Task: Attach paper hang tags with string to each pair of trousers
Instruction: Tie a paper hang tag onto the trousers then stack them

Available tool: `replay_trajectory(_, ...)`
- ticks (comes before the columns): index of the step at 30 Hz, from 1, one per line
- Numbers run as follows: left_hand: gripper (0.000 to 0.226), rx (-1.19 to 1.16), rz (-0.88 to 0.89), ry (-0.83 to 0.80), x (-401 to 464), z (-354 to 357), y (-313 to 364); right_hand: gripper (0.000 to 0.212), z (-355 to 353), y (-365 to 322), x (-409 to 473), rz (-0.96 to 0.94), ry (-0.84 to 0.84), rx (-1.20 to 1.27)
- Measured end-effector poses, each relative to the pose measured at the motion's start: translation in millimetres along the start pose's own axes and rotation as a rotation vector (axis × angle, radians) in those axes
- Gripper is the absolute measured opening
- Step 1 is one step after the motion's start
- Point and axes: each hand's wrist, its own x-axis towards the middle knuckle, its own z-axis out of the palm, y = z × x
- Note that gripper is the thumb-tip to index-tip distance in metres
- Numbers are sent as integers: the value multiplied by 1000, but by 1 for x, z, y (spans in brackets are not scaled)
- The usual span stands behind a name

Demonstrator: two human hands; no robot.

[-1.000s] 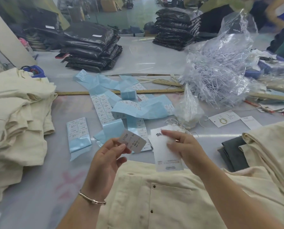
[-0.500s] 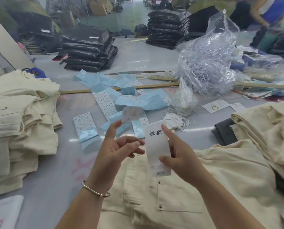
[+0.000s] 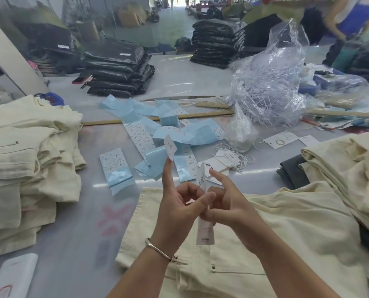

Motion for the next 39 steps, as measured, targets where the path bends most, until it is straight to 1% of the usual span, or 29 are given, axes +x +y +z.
replay_trajectory(2, 106, -115, -44, -20, 0, 1, 2, 93, -4, 0, 1, 3, -25, 30)
replay_trajectory(4, 101, -173, -66, -15, 0, 3, 3, 91, -6, 1, 3, -6, -28, 51)
replay_trajectory(6, 98, -152, -69, 16, 2, 5, 1, 89, -7, 3, 5, -18, -42, 71)
replay_trajectory(9, 101, -143, -55, 43, 5, 4, -3, 90, -9, 4, 6, -39, -69, 115)
replay_trajectory(11, 95, -173, -38, 50, 6, 3, -6, 90, -9, 3, 6, -66, -68, 141)
replay_trajectory(14, 78, -266, -52, 101, 7, 1, -7, 86, -6, 0, 9, -126, -40, 92)
replay_trajectory(16, 62, -271, -19, 139, 9, -2, -7, 72, -6, 1, 11, -132, 38, 4)
replay_trajectory(18, 46, -259, 22, 194, 11, -7, -2, 59, -8, 5, 14, -92, 160, -95)
replay_trajectory(20, 28, -214, 50, 239, 12, -14, 4, 55, -11, 7, 15, -45, 220, -126)
replay_trajectory(22, 6, -172, 48, 235, 13, -20, 12, 57, -15, 9, 16, -9, 200, -104)
replay_trajectory(23, 2, -139, 35, 222, 14, -22, 16, 62, -17, 9, 16, 10, 182, -82)
replay_trajectory(26, 14, 8, -13, 141, 14, -25, 23, 76, -19, 10, 17, 62, 130, 2)
replay_trajectory(30, 11, 146, -150, -47, 17, -27, 24, 88, -16, 7, 16, 96, 32, 50)
replay_trajectory(34, 18, 194, -238, -84, 21, -25, 23, 94, -17, 6, 14, 84, -33, 90)
replay_trajectory(39, 23, 194, -258, -91, 27, -21, 24, 96, -19, 5, 11, 65, -42, 64)
